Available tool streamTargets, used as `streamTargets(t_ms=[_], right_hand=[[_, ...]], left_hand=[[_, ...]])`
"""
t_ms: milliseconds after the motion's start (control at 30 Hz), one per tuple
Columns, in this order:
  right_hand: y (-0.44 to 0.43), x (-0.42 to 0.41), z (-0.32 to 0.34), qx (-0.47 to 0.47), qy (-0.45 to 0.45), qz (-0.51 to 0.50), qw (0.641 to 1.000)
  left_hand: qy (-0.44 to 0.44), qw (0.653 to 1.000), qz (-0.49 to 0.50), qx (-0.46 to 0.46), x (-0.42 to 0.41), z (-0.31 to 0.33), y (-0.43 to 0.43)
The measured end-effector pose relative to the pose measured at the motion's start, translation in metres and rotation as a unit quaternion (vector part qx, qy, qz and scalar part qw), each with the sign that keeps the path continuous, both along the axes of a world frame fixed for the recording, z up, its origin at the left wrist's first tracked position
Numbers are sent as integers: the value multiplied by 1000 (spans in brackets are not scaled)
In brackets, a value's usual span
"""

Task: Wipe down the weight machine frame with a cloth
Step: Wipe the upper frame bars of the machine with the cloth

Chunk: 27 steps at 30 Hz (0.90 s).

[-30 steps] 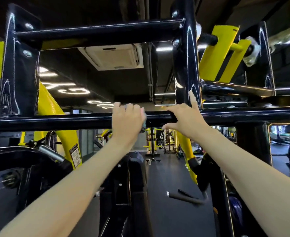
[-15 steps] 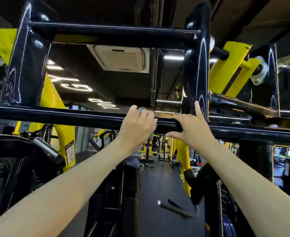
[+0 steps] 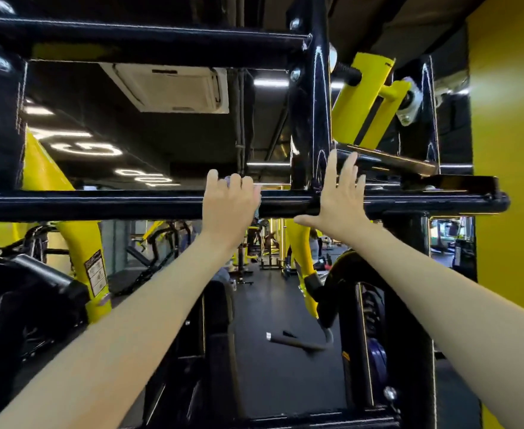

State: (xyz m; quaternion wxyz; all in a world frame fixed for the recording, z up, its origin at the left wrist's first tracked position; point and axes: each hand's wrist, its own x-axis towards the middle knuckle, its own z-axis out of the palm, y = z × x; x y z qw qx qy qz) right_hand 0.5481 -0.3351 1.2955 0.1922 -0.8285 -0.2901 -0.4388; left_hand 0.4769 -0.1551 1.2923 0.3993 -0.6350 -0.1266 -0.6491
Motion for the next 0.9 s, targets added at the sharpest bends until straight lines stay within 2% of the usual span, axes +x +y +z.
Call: streamTargets(t_ms=[100,167,233,300,333,467,600,667,767,833,900], right_hand=[[0,2,4,20,21,2,1000],[-3,5,9,26,19,13,999],[-6,7,12,25,38,19,999],[-6,11,12,23,54,13,998],[-6,14,11,25,52,7,998],[-3,19,9,35,27,4,999],[-4,23,5,31,-39,-23,999],[-4,26,4,25,-48,-31,998],[-4,29,7,11,-43,-36,998],[-3,30,10,13,-16,-23,1000],[-2,29,10,18,2,-17,1000]], left_hand=[[85,996,16,2,-5,4,-19],[146,988,57,16,-16,3,-1],[138,989,60,10,-24,9,14],[91,994,49,-32,-25,16,8],[95,993,51,-56,-18,18,-3],[221,969,5,-111,11,20,-67],[264,962,44,-57,-1,25,-59],[280,947,84,-130,-10,36,-35],[328,892,79,-301,-1,64,-39],[352,880,47,-316,18,72,-61],[354,896,37,-266,25,60,-82]])
